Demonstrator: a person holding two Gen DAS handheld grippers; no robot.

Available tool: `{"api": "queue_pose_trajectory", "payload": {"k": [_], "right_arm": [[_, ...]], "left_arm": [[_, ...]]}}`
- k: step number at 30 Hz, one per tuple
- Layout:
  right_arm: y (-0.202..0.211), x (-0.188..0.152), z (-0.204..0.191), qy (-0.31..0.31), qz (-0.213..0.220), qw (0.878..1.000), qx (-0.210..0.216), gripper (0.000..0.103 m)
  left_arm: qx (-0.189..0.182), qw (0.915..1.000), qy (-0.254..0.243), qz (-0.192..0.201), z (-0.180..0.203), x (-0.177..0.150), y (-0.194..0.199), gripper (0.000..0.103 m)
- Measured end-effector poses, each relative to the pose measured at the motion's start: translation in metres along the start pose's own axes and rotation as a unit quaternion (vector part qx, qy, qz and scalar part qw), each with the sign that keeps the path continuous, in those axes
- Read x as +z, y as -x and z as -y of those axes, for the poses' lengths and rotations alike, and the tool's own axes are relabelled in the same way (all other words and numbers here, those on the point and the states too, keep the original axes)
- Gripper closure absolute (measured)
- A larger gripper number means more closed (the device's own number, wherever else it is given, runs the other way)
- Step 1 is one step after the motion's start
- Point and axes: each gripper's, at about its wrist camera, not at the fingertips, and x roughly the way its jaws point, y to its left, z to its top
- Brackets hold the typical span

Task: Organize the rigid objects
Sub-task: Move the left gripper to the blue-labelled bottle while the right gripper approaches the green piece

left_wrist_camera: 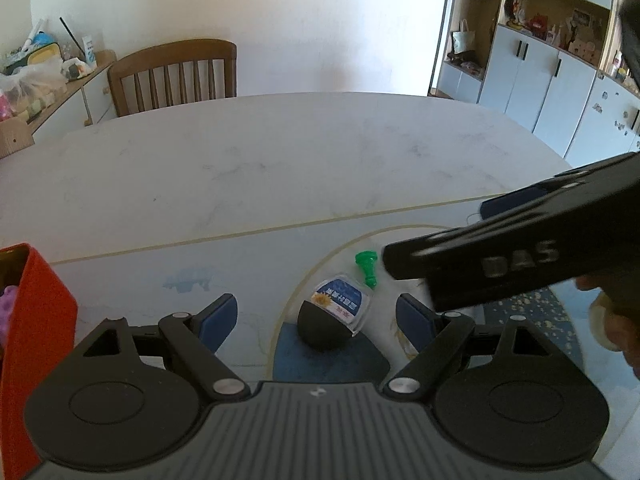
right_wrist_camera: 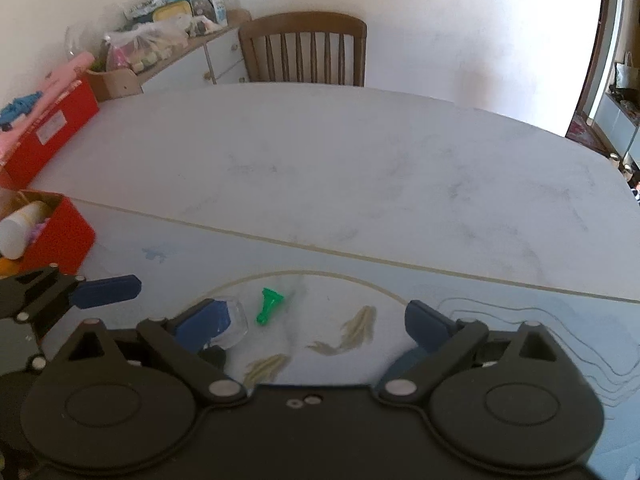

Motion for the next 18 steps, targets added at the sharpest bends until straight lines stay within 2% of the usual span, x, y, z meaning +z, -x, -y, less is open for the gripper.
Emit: {"api": "queue_pose_trajectory", "payload": {"k": [6,12,13,14,16,18], "right_arm": [[-0.023,0.006,0.0,-0.018,-0.021,0.999,-0.018,0.02],[-0.03,0.009,-0.008,0.002,-0.026,0.999,-0.021,0.034],[-0.031,0.009,-0.009,0.004,-0.027,0.999,-0.021,0.038],[-0.031,0.007,-0.009,0.006,-0.028,0.999,-0.02,0.047],[-0.03,0.006,-0.008,0.01,-0.025,0.999,-0.018,0.05],[-0.028,0.003,-0.008,0.015,-0.021,0.999,-0.02,0.06]], "left_arm": [[0.012,0.9998,-0.015,0.001,0.005,0.0,-0.011,0.016],[0.014,0.9998,-0.013,-0.006,0.003,0.002,-0.02,0.017],[0.015,0.9998,-0.014,-0.006,0.003,0.002,-0.021,0.018],[0.014,0.9998,-0.015,-0.006,0.002,0.002,-0.022,0.021],[0.008,0.9998,-0.016,-0.011,0.002,0.002,-0.024,0.031],[0.009,0.9996,-0.024,-0.011,0.004,0.0,-0.024,0.034]]}}
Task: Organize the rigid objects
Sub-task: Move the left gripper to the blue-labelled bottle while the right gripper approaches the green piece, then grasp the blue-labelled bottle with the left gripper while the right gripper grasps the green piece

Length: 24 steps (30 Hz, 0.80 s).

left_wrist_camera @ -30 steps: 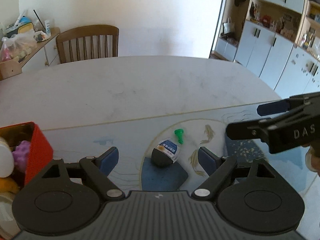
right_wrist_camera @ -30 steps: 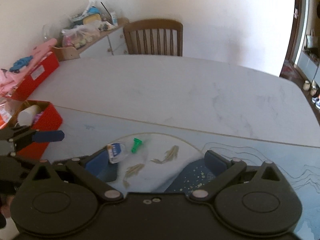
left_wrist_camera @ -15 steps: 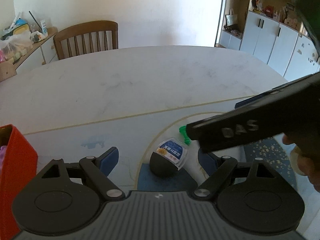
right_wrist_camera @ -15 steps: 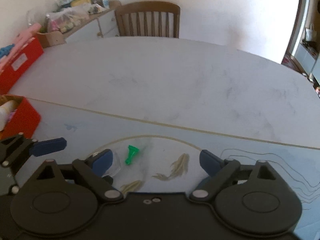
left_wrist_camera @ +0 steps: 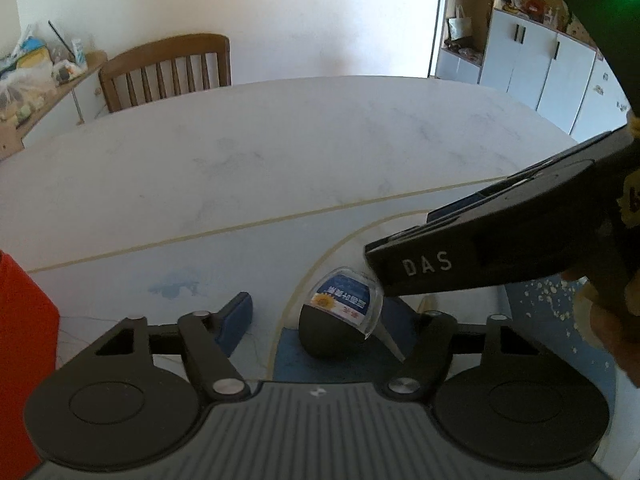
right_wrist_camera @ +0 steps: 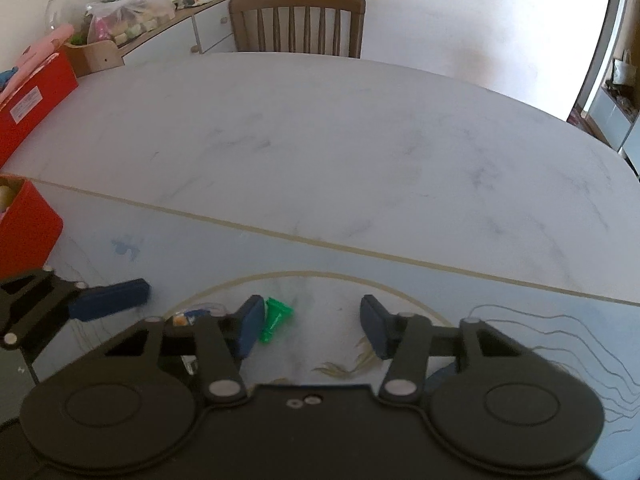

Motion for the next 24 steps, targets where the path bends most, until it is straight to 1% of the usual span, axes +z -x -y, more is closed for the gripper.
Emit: {"api": "queue_pose_trajectory", "payload": {"k": [2,3,4,5,7,9,11,13,14,15,17,19,22,23,24], "right_arm": [[0.003,-0.004,0.002,0.005,0.003,1.0,0.003,0.066],[0.004,-0.006,0.002,0.01,0.005,1.0,0.002,0.071],[0.006,-0.008,0.003,0.013,0.007,1.0,0.0,0.073],[0.008,-0.011,0.005,0.015,0.01,1.0,0.001,0.077],[0.012,-0.016,0.009,0.011,0.012,1.0,0.005,0.08],[0.015,-0.02,0.01,0.011,0.017,1.0,0.006,0.085],[0.018,-0.025,0.012,0.011,0.02,1.0,0.011,0.085],[0.021,-0.026,0.018,0.004,0.018,0.999,0.03,0.082],[0.023,-0.027,0.022,-0.007,0.019,0.999,0.035,0.076],[0.025,-0.027,0.025,-0.013,0.02,0.999,0.041,0.071],[0.026,-0.028,0.029,-0.016,0.013,0.999,0.046,0.072],[0.029,-0.03,0.029,-0.012,0.013,0.999,0.049,0.071],[0.038,-0.035,0.027,-0.003,0.023,0.998,0.062,0.055],[0.041,-0.037,0.025,0.003,0.028,0.998,0.063,0.042],[0.043,-0.038,0.023,0.013,0.034,0.997,0.066,0.036]], "left_arm": [[-0.002,1.0,-0.003,0.001,0.001,0.0,0.0,0.039],[-0.001,1.0,-0.002,0.002,0.001,0.0,0.001,0.043],[0.0,1.0,-0.001,0.002,0.001,0.001,0.001,0.049],[-0.001,1.0,-0.001,0.002,0.001,0.001,0.001,0.051],[-0.001,1.0,-0.004,0.002,0.002,0.002,0.001,0.061],[-0.003,1.0,-0.006,0.002,0.003,0.002,0.002,0.063],[0.0,1.0,-0.009,0.002,0.004,0.001,0.002,0.064],[0.001,1.0,-0.009,0.001,0.005,0.002,0.002,0.064],[0.001,1.0,-0.008,0.0,0.004,0.002,0.002,0.064],[0.002,1.0,-0.007,-0.002,0.004,0.002,0.002,0.064],[0.004,1.0,-0.003,-0.004,0.003,0.003,0.003,0.064],[0.006,1.0,0.002,-0.007,0.001,0.003,0.004,0.064],[0.009,0.9999,0.008,-0.009,0.0,-0.001,0.008,0.064],[0.009,0.9999,0.009,-0.01,-0.001,-0.001,0.009,0.064],[0.01,0.9998,0.011,-0.011,-0.002,-0.002,0.01,0.064]]}}
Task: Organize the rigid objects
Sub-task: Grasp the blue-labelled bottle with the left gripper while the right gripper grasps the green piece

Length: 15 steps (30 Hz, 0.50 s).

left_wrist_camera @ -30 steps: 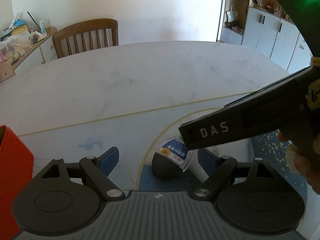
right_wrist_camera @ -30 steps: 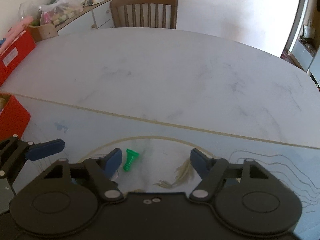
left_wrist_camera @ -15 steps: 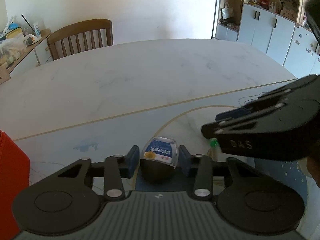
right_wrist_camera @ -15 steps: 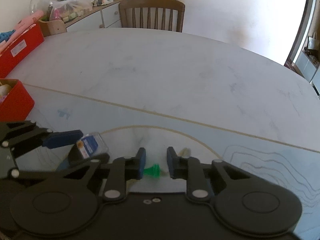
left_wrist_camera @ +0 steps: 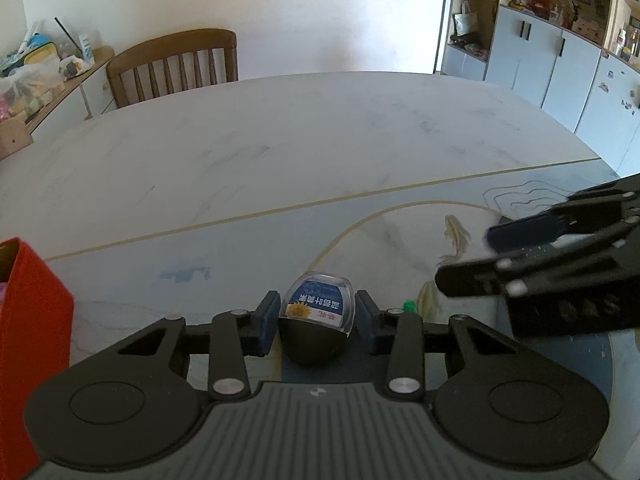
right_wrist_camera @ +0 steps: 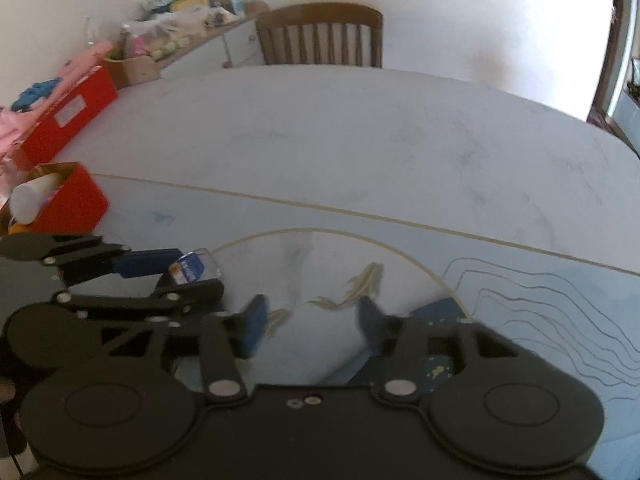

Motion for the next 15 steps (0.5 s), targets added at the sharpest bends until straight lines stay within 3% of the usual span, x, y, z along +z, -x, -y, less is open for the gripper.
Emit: {"api": "queue_pose_trajectory", "payload": {"k": [10,15], "right_arm": [[-0.014,0.013,-0.027,0.076,0.0,0.996,0.037,0.039],[-0.029,0.017,-0.037,0.134,-0.007,0.991,0.029,0.049]], "left_arm": [[0.032,0.999,0.032,-0.006,-0.023,-0.01,0.01,0.064],[0.04,0.9982,0.043,-0.008,-0.033,-0.013,0.015,0.064]]}}
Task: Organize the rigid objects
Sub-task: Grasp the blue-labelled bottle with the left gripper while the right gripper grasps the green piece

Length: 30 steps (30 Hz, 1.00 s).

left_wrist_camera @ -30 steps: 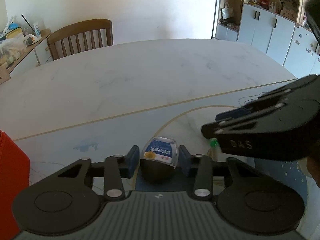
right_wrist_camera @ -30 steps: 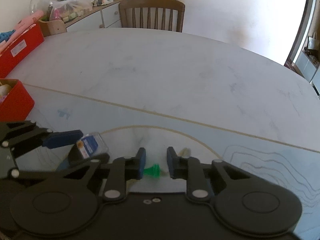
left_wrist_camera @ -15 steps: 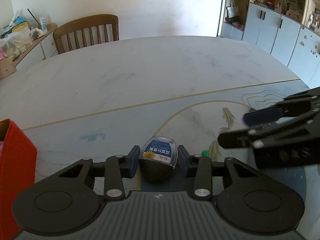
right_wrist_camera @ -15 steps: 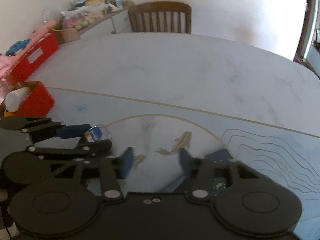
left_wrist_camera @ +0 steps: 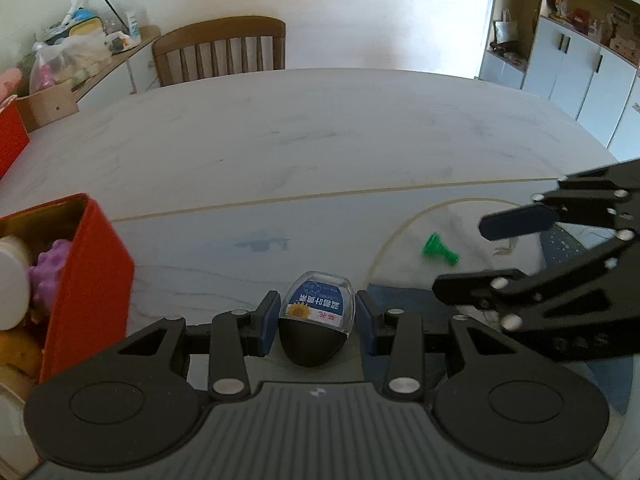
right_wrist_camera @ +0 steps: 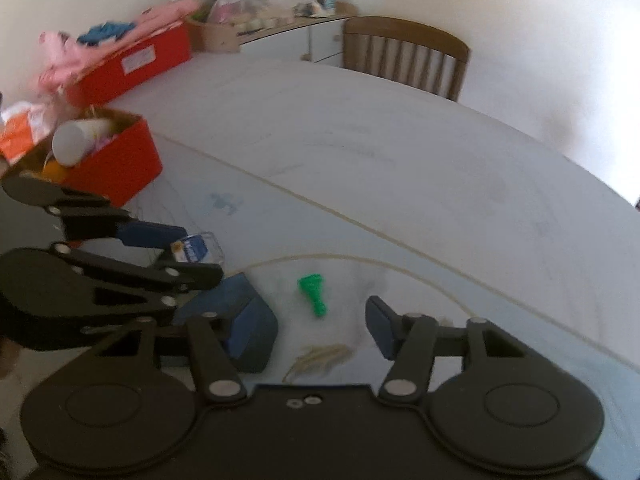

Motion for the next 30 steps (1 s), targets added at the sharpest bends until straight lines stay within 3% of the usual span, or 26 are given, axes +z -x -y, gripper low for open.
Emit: {"api": "queue_pose_trajectory", "payload": {"k": [2,8,14,30], "right_arm": [[-0.006,0.001,0.002,-0.001,-0.01,1.0,-0.007,0.061],[-0.009,0.0,0.004,-0.019,0.002,1.0,-0.014,0.066],[-0.01,0.002,0.011,-0.04,0.007,0.999,-0.036,0.095],[0.053,0.0,-0.013,-0.068,0.052,0.996,-0.006,0.096]], "left_arm": [[0.001,1.0,0.0,0.0,0.0,-0.001,0.001,0.064],[0.0,1.0,-0.004,0.002,0.003,-0.004,0.002,0.064],[-0.003,1.0,0.0,-0.002,0.005,-0.003,0.004,0.064],[-0.008,0.9998,0.012,0.014,-0.004,0.002,0.034,0.064]]}}
